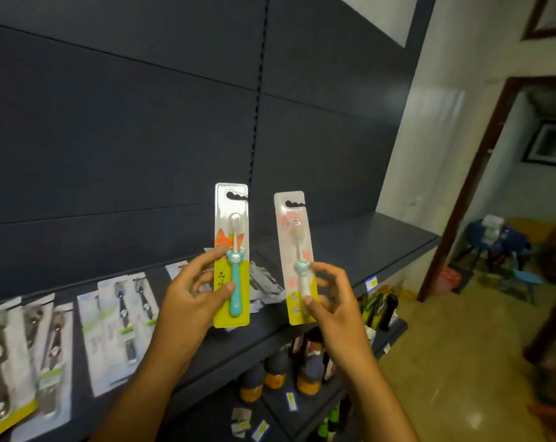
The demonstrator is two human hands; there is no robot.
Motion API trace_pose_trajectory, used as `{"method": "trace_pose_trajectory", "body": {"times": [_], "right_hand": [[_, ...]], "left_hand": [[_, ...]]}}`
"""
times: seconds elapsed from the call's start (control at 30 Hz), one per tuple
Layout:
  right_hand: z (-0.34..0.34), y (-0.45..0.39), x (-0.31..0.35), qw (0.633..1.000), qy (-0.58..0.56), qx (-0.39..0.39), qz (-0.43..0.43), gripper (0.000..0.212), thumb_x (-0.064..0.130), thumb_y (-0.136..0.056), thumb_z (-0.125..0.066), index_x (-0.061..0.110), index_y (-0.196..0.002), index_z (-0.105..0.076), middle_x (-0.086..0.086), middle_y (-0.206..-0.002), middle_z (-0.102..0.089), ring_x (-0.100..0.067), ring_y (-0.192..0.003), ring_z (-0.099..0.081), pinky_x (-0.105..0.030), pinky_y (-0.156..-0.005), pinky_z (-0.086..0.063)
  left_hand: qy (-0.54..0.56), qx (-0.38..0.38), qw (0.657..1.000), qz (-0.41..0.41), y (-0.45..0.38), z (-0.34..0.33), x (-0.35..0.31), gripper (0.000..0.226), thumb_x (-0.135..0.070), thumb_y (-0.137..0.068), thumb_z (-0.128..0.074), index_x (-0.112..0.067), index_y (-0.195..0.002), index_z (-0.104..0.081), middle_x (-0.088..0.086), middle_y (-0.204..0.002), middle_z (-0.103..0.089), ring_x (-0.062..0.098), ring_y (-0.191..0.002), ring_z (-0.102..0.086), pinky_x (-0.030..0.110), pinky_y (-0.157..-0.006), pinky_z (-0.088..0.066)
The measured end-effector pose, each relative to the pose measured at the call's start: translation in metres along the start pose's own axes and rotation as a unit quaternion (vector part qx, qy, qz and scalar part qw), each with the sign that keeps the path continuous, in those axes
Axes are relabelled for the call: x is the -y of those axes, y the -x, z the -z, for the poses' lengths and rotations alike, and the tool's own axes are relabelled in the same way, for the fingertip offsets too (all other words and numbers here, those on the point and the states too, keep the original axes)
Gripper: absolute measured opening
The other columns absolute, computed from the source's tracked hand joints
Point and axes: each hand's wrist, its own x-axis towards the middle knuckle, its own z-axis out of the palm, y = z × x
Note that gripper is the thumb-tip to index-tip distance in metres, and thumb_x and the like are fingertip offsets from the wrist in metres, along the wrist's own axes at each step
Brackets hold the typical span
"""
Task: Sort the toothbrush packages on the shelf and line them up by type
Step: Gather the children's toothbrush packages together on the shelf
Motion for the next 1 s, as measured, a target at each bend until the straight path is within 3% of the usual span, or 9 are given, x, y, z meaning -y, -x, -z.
{"method": "trace_pose_trajectory", "body": {"times": [0.2,0.37,0.53,0.67,0.83,0.93,1.0], "right_hand": [[0.057,-0.052,-0.037,0.999,0.0,-0.032,-0.011,0.042,-0.003,-0.093,-0.057,0.025,-0.124,-0.052,0.006,-0.119,-0.06,-0.009,-0.094,-0.069,-0.028,-0.072,-0.059],[0.108,-0.094,-0.064,0.999,-0.026,-0.033,-0.026,0.041,-0.002,-0.093,-0.057,0.024,-0.123,-0.053,0.004,-0.118,-0.061,-0.011,-0.093,-0.07,-0.026,-0.069,-0.059],[0.168,-0.143,-0.09,0.998,-0.05,0.005,-0.03,0.041,-0.003,-0.093,-0.056,0.024,-0.123,-0.052,0.0,-0.115,-0.064,-0.015,-0.091,-0.072,-0.026,-0.069,-0.059],[0.213,-0.182,-0.108,0.996,-0.069,0.039,-0.042,0.04,-0.004,-0.093,-0.056,0.021,-0.124,-0.052,-0.003,-0.115,-0.065,-0.017,-0.091,-0.072,-0.028,-0.07,-0.06],[0.247,-0.223,-0.13,0.992,-0.093,0.074,-0.051,0.043,-0.006,-0.092,-0.056,0.023,-0.124,-0.053,-0.006,-0.113,-0.066,-0.02,-0.092,-0.072,-0.031,-0.071,-0.06],[0.249,-0.242,-0.145,0.988,-0.095,0.102,-0.066,0.044,-0.004,-0.092,-0.057,0.023,-0.126,-0.052,-0.006,-0.114,-0.066,-0.021,-0.095,-0.071,-0.036,-0.074,-0.062],[0.248,-0.253,-0.153,0.986,-0.097,0.121,-0.068,0.043,-0.004,-0.092,-0.058,0.023,-0.125,-0.053,-0.006,-0.113,-0.067,-0.021,-0.095,-0.072,-0.039,-0.075,-0.061]], "left_hand": [[-0.024,0.012,1.0,0.01,-0.049,-0.059,0.042,0.052,0.005,-0.084,-0.066,-0.019,-0.13,-0.058,-0.004,-0.122,-0.066,0.003,-0.102,-0.067,0.019,-0.07,-0.058],[-0.039,-0.001,0.999,0.02,-0.08,-0.113,0.069,0.052,0.004,-0.083,-0.067,-0.025,-0.126,-0.06,-0.011,-0.108,-0.072,0.01,-0.1,-0.07,0.025,-0.069,-0.06],[-0.062,-0.041,0.997,0.017,-0.097,-0.183,0.094,0.051,0.004,-0.084,-0.066,-0.024,-0.126,-0.06,-0.015,-0.104,-0.072,0.002,-0.093,-0.07,0.02,-0.066,-0.059],[-0.096,-0.056,0.994,0.019,-0.11,-0.242,0.109,0.05,0.01,-0.084,-0.064,-0.019,-0.123,-0.059,-0.032,-0.092,-0.07,-0.011,-0.084,-0.066,0.007,-0.064,-0.051],[-0.128,-0.09,0.987,0.019,-0.128,-0.283,0.124,0.052,0.009,-0.085,-0.064,-0.025,-0.124,-0.061,-0.02,-0.112,-0.07,0.006,-0.1,-0.068,0.024,-0.083,-0.058],[-0.155,-0.118,0.98,0.03,-0.135,-0.289,0.133,0.053,0.011,-0.085,-0.062,-0.028,-0.121,-0.06,-0.027,-0.104,-0.069,-0.001,-0.094,-0.067,0.015,-0.074,-0.055],[-0.166,-0.138,0.976,0.039,-0.142,-0.288,0.14,0.053,0.012,-0.085,-0.062,-0.027,-0.121,-0.06,-0.017,-0.102,-0.07,-0.003,-0.088,-0.067,0.012,-0.07,-0.054]]}}
